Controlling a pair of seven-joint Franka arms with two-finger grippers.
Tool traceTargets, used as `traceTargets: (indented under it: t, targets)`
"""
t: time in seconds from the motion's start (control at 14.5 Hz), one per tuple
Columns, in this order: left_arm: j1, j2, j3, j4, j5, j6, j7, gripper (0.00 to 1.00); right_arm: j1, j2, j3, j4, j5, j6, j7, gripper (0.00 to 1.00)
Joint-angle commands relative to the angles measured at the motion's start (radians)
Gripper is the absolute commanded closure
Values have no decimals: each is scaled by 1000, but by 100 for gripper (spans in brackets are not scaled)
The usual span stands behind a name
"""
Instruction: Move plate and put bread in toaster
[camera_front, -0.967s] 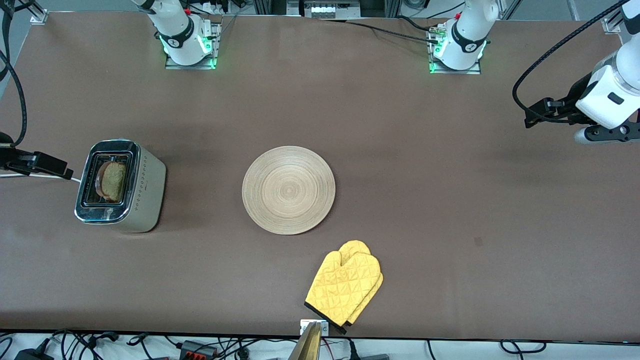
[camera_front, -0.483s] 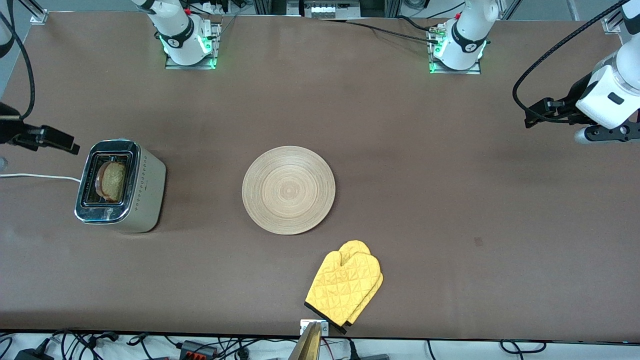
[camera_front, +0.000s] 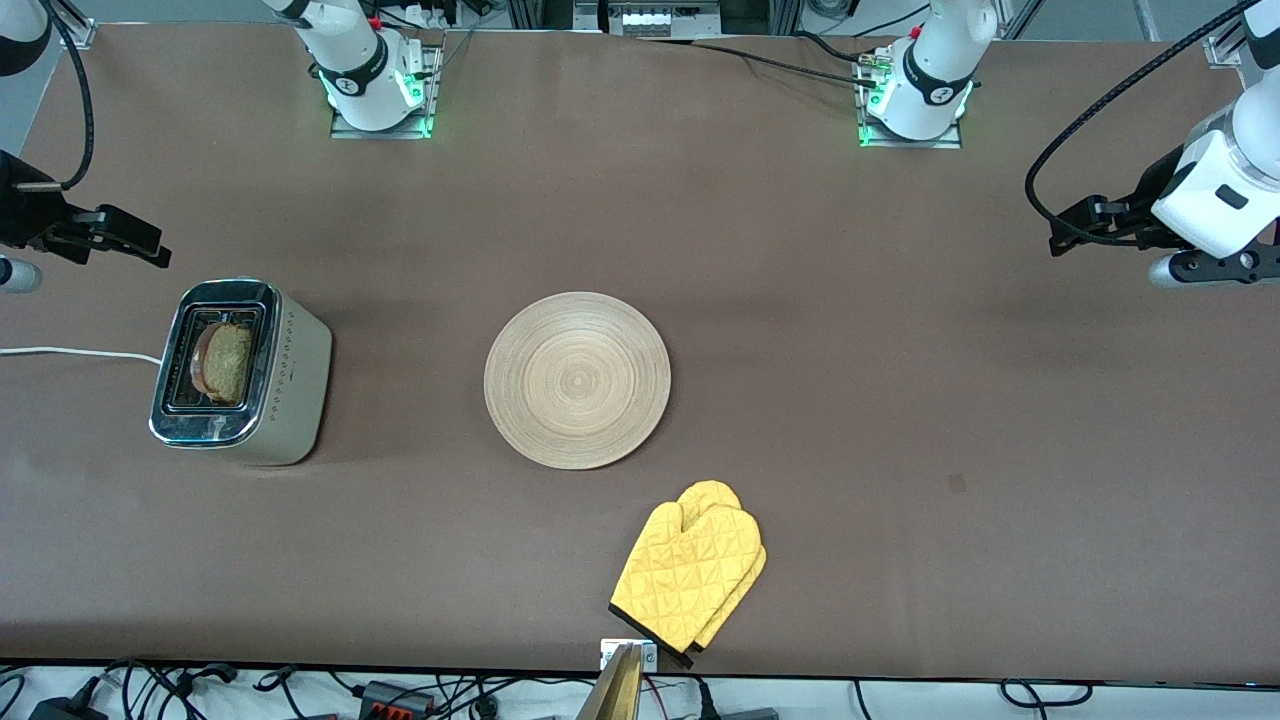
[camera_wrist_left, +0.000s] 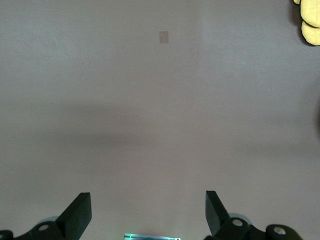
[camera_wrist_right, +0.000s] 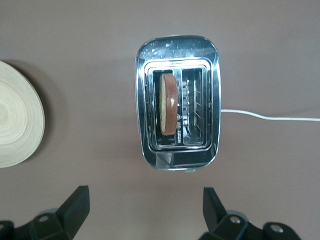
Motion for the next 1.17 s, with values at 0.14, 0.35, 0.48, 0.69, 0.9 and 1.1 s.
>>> traceTargets:
  t: [0.14,0.35,0.48,0.69,0.9,1.1]
  targets:
    - [-2,-27,8,-21,1,-6,6,0,-3,-45,7,-66,-13,58,-17,0]
    - [-2,-27,10,-21,1,-6,6,0,-3,-42,7,-56,-14,47,-34,0]
    - [1,-27,13,-23,1,-4,6,0,-3,-41,7,-54,-13,48,-20,0]
    - [19,-23,14,-21,1,7,7,0,-3,-42,7,-54,-13,45,-18,0]
    - [19,-18,14,-21,1,7,6,0,-3,-42,7,-54,-13,24,-21,0]
    - [19,-18,13,-18,1,4,7,0,-3,-44,7,-54,-10,13,-26,0]
